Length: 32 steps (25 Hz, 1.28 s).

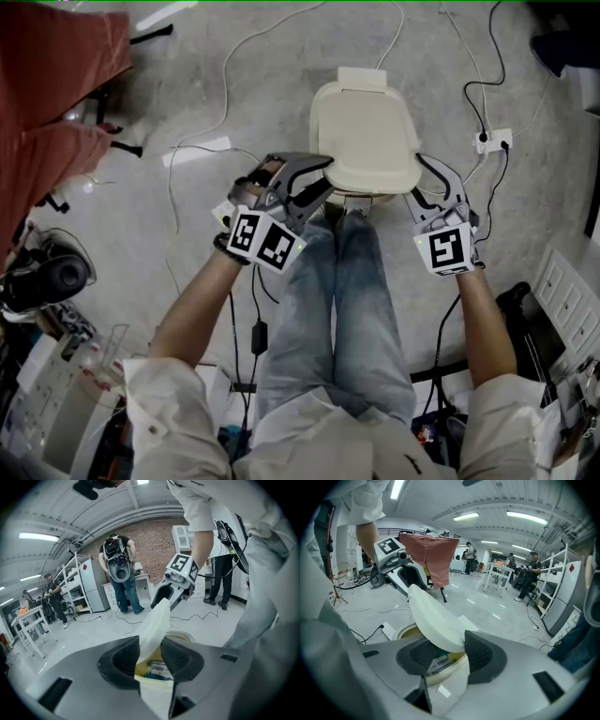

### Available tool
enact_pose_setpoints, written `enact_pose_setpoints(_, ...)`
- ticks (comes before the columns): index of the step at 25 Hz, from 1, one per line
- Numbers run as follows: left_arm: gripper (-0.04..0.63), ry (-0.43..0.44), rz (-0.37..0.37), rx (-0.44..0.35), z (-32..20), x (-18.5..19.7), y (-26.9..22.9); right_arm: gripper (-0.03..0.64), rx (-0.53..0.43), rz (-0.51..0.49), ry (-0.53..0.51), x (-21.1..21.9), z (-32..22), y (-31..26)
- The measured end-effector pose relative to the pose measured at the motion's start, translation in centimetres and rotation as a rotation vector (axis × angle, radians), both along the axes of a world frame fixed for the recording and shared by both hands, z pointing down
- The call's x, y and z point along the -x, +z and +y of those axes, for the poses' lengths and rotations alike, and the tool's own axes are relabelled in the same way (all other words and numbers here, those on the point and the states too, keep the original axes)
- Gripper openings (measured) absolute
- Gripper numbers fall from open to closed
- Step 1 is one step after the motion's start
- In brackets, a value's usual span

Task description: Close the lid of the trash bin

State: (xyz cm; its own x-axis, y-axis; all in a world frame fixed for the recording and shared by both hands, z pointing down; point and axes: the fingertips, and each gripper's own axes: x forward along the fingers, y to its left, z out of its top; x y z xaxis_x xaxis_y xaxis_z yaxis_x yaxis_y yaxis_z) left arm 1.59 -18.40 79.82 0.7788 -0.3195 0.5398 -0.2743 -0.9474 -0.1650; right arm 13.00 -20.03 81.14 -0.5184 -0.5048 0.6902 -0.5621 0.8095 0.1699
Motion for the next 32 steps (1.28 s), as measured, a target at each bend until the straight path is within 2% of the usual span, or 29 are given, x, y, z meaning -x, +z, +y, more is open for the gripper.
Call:
enact_pose_setpoints(13, 0.181, 0.080, -0.041, 0.032, 2.4, -0.3, 2.0, 0.262, 0.073, 0.064, -0.132, 0.3, 2.2, 1.9)
enact_pose_setpoints(18, 0.198, 0.114, -0.038, 0.090, 3.6, -0.4, 3.0, 0.305, 0.128, 0.083, -0.179, 0.5, 3.6, 3.1)
enact_pose_setpoints(32, 0.207, 0.171, -0.076, 0.110, 4.8, -0.5, 4.5, 0.371, 0.218, 0.055, -0.204, 0.9, 5.1, 4.6)
